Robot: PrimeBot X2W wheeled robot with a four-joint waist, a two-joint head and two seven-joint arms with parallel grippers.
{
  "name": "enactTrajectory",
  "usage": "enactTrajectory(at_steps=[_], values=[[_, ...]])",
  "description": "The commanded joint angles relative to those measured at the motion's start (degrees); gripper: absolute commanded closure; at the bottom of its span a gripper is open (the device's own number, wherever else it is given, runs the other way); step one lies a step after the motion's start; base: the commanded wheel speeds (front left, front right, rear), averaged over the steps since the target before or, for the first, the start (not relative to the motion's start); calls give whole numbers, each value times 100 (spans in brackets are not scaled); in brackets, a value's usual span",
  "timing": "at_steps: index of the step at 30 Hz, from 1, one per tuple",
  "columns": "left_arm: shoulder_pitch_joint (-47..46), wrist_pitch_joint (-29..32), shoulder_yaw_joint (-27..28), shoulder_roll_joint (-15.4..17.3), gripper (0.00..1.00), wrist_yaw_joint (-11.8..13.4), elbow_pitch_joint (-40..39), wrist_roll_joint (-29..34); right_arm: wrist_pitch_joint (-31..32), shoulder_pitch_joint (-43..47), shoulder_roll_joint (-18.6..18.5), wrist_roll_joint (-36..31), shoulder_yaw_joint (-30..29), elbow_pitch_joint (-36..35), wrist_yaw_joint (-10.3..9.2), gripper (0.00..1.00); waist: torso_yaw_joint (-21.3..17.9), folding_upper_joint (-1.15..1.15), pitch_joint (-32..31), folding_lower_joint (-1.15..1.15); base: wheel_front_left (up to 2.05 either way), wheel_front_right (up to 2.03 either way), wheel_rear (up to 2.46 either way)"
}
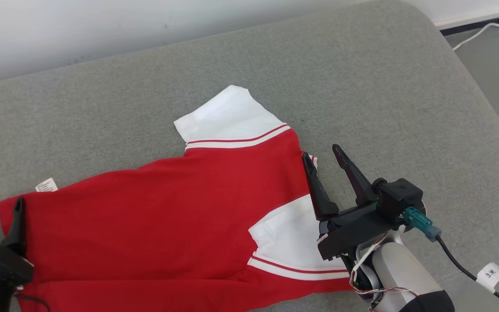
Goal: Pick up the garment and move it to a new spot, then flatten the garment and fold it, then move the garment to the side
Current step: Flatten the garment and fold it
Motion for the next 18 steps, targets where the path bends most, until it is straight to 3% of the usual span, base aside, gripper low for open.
enactTrajectory(at_steps=[1,6,7,8,18], values=[[-32,10,0,51,0,19,39,-69,-14,-52,13,38,12,-8,-5,0,-36,-1,29,1,0,0,0],[-98,0,-16,84,0,57,207,-51,-14,-40,29,26,5,-20,-5,0,-110,-1,71,1,0,0,0],[-105,11,-22,79,67,56,240,-68,-14,-37,28,20,-3,-21,-5,0,-116,-1,76,1,0,0,0],[-112,23,-54,83,100,53,264,-55,-14,-33,25,16,-9,-25,-5,0,-116,-1,80,1,0,0,0],[-183,-331,-181,-32,100,13,157,-141,-14,-284,-88,-42,-9,226,-5,0,145,-1,34,1,0,0,0]])
